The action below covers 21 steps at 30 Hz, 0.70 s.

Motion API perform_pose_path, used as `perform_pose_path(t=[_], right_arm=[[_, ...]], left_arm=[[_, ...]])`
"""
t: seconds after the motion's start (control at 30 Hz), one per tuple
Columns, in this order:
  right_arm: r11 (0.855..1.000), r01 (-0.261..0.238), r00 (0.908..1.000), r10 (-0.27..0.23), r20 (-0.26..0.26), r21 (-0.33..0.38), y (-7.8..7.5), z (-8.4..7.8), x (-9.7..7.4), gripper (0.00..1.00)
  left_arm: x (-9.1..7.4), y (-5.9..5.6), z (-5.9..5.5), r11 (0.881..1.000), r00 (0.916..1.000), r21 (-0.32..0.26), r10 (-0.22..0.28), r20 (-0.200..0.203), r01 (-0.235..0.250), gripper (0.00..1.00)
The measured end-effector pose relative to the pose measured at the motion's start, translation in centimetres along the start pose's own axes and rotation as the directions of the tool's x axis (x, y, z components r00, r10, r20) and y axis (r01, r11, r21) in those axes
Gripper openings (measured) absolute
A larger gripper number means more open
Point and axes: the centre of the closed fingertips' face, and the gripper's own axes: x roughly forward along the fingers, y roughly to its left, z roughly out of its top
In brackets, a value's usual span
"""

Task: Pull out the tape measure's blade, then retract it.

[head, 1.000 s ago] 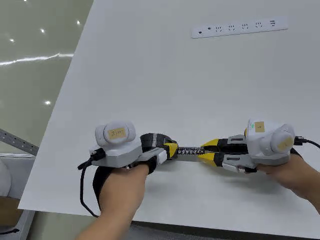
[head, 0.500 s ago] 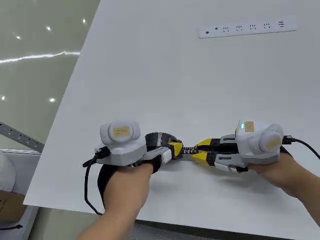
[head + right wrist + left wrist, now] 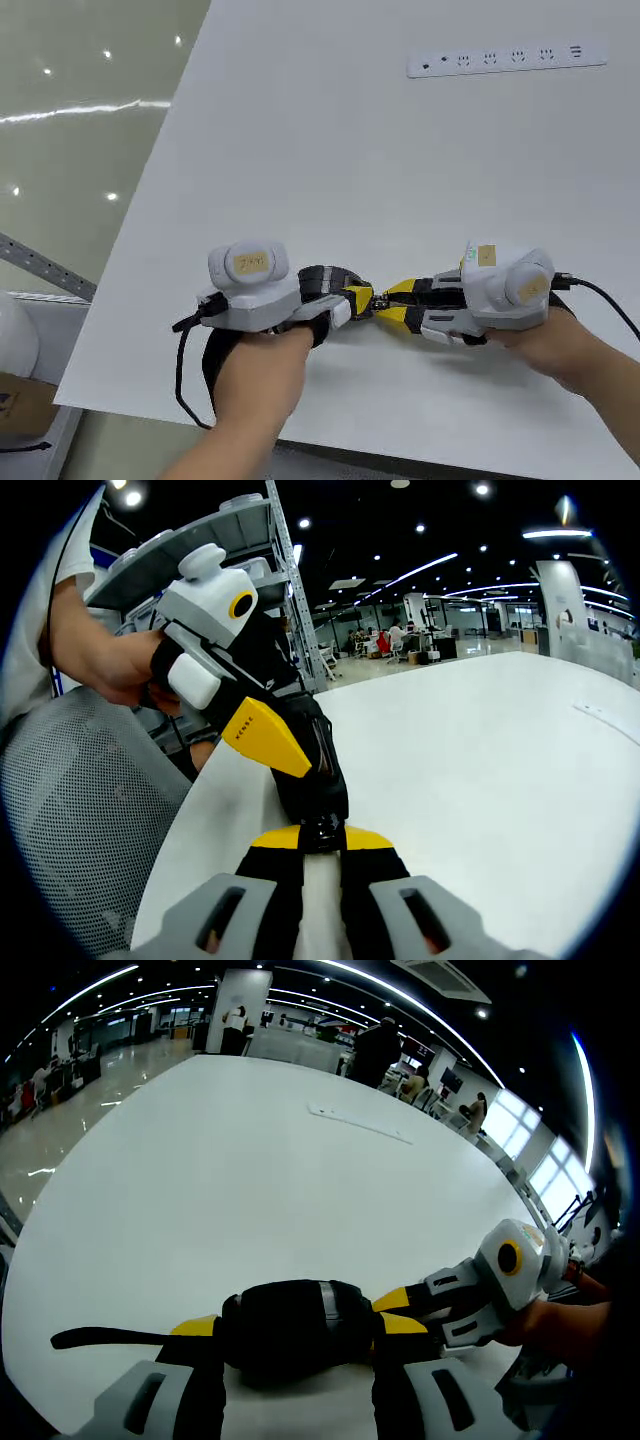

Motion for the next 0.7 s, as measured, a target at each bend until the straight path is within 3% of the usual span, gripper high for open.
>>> perform_pose_path(t=[0.7], right_arm=[[1.000,-0.004,0.9997,0.004,-0.022,-0.017,0.13,-0.51,0.33,0.12]], left_arm=[[0.07,-0.31,-0.20,0.999,0.9999,0.048,0.008,-0.008,-0.007,0.57]])
